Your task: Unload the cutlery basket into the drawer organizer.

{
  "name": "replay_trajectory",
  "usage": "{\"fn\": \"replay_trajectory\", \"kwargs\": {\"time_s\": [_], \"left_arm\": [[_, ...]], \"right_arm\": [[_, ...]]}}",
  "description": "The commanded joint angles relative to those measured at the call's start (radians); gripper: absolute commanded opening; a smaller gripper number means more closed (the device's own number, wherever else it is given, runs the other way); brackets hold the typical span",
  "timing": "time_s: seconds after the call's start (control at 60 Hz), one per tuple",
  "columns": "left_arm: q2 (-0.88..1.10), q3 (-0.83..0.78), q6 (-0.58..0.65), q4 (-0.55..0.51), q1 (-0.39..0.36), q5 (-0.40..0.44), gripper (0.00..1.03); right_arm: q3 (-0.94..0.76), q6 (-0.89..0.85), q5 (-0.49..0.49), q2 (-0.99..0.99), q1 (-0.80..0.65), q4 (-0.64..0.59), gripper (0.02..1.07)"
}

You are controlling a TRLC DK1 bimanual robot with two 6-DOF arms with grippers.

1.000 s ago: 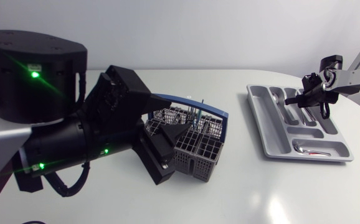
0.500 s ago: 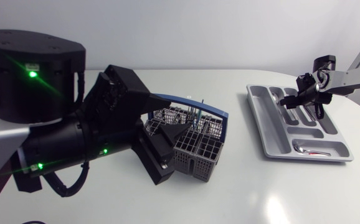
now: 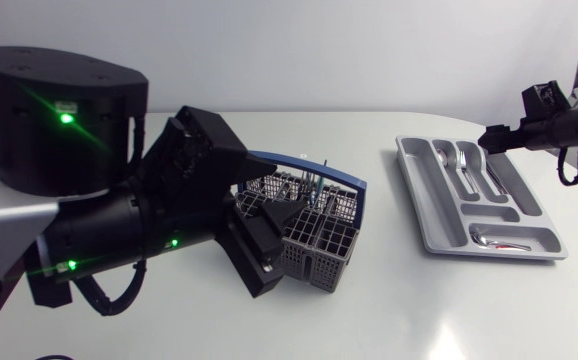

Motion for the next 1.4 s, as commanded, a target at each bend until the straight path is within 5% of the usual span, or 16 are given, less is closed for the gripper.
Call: {"fn": "replay_trajectory", "kwargs": {"time_s": [0.0, 0.25, 0.55, 0.833, 0.933, 1.383], "left_arm": [[0.037, 0.036, -0.009, -0.004, -0.009, -0.004, 0.79], [0.088, 0.046, 0.072, -0.041, 0.031, 0.049, 0.79], [0.195, 0.155, 0.371, -0.194, 0.151, 0.191, 0.79], [0.307, 0.176, 0.644, -0.211, 0.165, 0.188, 0.79], [0.349, 0.193, 0.739, -0.228, 0.168, 0.167, 0.69], [0.479, 0.263, 0.912, -0.216, 0.208, 0.090, 0.55]], "right_arm": [[-0.079, -0.034, -0.073, -0.111, 0.016, -0.024, 0.88], [-0.192, -0.111, -0.265, -0.349, 0.101, -0.176, 0.88], [-0.300, -0.218, -0.357, -0.507, 0.243, -0.328, 0.88], [-0.347, -0.277, -0.371, -0.590, 0.282, -0.412, 0.88], [-0.375, -0.291, -0.374, -0.648, 0.318, -0.438, 0.88], [-0.459, -0.280, -0.374, -0.725, 0.388, -0.444, 0.88]]}}
